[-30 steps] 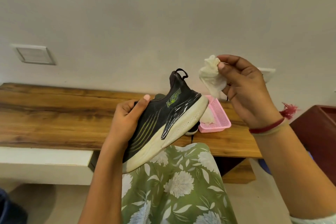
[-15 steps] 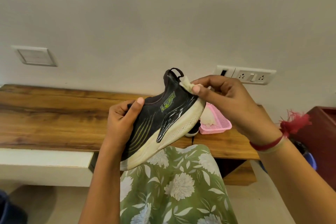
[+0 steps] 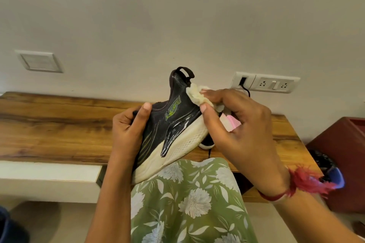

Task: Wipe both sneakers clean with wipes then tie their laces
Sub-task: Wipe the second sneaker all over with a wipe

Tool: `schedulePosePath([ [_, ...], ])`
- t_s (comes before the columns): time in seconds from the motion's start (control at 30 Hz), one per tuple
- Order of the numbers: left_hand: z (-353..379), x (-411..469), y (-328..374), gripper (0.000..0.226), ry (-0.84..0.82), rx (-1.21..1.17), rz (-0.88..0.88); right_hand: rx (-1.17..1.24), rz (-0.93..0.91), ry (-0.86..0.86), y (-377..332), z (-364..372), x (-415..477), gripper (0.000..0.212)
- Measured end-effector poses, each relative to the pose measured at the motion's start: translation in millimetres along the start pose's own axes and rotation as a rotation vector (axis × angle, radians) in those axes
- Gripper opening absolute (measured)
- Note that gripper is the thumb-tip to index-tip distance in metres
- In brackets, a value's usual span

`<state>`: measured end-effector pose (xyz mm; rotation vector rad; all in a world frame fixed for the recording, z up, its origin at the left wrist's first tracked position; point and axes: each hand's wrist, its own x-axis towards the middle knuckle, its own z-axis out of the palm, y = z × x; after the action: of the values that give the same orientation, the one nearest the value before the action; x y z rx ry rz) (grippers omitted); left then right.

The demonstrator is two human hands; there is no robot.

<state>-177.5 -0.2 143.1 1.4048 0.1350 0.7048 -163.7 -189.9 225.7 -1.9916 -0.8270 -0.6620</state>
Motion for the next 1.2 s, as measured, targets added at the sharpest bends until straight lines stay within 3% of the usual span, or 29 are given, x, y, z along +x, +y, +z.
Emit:
schedulePosePath([
  [0.2,-2,-3,2,0.035,0.004,0.026,0.056,-0.092,-0.121,-0.007,0,3,-10,0.007],
  [0.3,-1,-4,3,0.03,0.004,0.05,0.066,-0.154,-0.179,-0.01,5,5,-17,0.017],
  [0.43,-1,-1,2,0.064,0.019,0.06,0.098,-0.412,-0.28,-0.04,7,20,-36,0.025],
  [0.53,1,0,3,0.068,0.019,0.091,0.105,-0.647,-0.411,0.016,9,30,-48,0.021],
  [0.6,1,1,2,0.069,0.021,0.077,0.092,-0.591,-0.44,0.016,8,30,-45,0.018],
  [0.67,0,2,0,0.068,0.026,0.026,0.069,-0.356,-0.406,-0.06,3,26,-38,0.015],
  [0.77,1,2,0,0.067,0.025,-0.002,0.048,0.129,-0.145,-0.063,-3,14,-17,0.014],
  [0.83,2,2,-1,0.063,0.036,0.03,0.045,0.271,0.046,0.039,0,4,6,0.012],
  [0.9,2,3,-2,0.056,0.032,0.079,0.058,0.257,0.153,0.088,6,1,27,0.011],
  [1.03,4,2,-4,0.053,0.017,0.082,0.058,0.168,0.216,-0.105,11,16,38,0.014],
  [1.2,2,2,-4,0.066,0.026,0.12,0.078,-0.134,-0.062,-0.01,11,41,16,0.03],
])
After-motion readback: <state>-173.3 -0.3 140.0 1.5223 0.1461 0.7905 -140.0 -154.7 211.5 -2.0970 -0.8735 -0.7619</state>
